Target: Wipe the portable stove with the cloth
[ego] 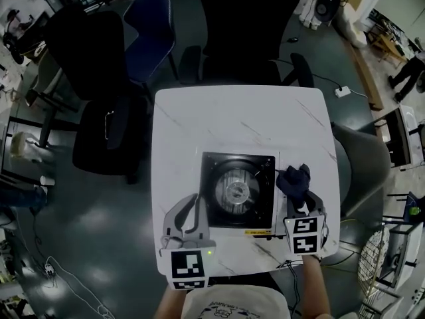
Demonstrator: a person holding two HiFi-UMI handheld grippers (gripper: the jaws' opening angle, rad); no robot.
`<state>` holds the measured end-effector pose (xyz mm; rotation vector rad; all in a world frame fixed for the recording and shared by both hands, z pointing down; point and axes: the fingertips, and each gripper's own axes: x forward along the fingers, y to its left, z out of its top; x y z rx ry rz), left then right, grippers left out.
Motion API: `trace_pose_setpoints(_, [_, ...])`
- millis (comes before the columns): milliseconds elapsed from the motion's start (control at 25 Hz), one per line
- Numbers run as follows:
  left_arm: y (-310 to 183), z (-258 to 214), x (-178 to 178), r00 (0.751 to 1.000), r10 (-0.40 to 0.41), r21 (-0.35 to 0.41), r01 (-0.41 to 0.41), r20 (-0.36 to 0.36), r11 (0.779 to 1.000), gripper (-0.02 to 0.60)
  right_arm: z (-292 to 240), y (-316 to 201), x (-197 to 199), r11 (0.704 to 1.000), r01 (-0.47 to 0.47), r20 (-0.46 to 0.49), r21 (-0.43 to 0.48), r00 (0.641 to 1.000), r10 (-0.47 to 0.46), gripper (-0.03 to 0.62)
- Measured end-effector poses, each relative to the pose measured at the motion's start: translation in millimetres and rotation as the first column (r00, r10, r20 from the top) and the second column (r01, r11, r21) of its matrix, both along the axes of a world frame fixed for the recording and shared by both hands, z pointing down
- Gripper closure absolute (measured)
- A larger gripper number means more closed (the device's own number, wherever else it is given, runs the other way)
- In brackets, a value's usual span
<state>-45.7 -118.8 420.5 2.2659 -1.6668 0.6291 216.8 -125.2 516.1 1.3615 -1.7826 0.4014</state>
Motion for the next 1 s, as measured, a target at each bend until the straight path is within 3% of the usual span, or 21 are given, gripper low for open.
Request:
trace_pose_setpoints(480, [12.3,5.1,-17.9,1.0,0.021,-0.021,-0.021,0.003,1.0,0.56,2.5,40.2,0.2,0.999,-0.03,-0.035,-0.037,0.999,0.029,0.464])
trace_pose_setpoints(1000, [24.2,10.9,-17.0,0.995,0.098,-0.044,-0.098,0.0,0.994,0.56,4.0,90.2,-3.1,0.995,-0.067,-0.09,-0.072,0.994,0.061,0.464])
